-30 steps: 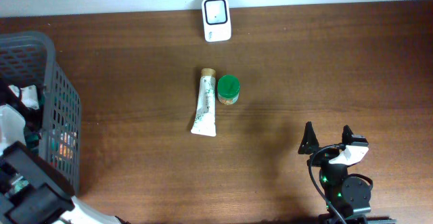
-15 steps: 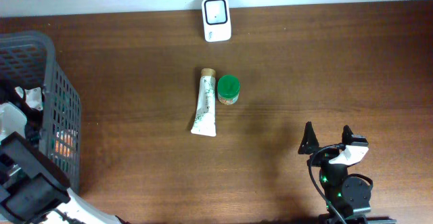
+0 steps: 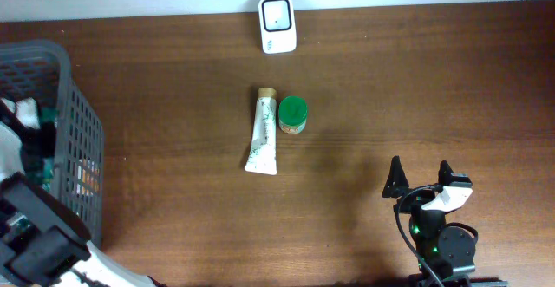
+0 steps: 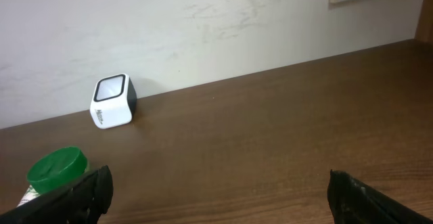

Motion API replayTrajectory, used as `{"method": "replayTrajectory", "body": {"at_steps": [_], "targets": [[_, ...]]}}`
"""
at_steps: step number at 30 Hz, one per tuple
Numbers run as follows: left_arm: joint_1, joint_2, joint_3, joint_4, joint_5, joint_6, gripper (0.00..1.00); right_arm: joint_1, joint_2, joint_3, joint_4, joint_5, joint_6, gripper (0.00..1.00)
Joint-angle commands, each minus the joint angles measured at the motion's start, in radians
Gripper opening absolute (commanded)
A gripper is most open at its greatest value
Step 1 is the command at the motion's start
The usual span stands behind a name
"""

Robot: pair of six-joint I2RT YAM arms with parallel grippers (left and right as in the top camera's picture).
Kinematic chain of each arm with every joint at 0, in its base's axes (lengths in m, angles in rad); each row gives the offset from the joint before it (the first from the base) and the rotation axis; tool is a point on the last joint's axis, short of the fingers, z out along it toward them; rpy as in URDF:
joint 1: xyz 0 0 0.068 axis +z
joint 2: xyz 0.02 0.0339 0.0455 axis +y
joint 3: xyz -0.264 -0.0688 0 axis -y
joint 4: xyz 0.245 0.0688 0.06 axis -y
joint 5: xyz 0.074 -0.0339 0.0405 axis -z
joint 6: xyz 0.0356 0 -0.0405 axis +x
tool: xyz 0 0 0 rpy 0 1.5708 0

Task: Scan the item barcode
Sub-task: 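Reach into the basket and grasp the green 3M glove package, then lay the green glove package on the table left of the tube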

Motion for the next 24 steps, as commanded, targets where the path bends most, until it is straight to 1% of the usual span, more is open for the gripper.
{"method": "replayTrajectory", "body": {"at_steps": [1, 2, 6, 11, 15, 18, 24], "targets": [[-0.02, -0.19, 0.128, -0.011, 0.002, -0.111, 0.02, 0.005, -0.008, -0.005, -0.008, -0.002, -0.006, 0.98], [-0.025, -0.219, 0.142, -0.01, 0.002, -0.126, 0.0, 0.005, -0.008, -0.005, -0.008, -0.002, -0.006, 0.98], [-0.052, -0.366, 0.18, 0.0, 0.002, -0.192, 0.0, 0.005, -0.008, -0.005, -0.008, -0.002, -0.006, 0.98], [-0.091, -0.545, 0.183, 0.035, 0.002, -0.294, 0.0, 0.005, -0.008, -0.005, -0.008, -0.002, -0.006, 0.98], [-0.147, -0.668, 0.183, 0.083, 0.095, -0.317, 0.0, 0.005, -0.008, -0.005, -0.008, -0.002, -0.006, 0.98], [-0.273, -0.755, 0.183, 0.108, 0.194, -0.345, 0.01, 0.005, -0.008, -0.005, -0.008, -0.002, -0.006, 0.98], [-0.521, -0.754, 0.183, 0.035, 0.208, -0.35, 0.0, 0.005, -0.008, -0.005, -0.008, -0.002, -0.006, 0.98]]}}
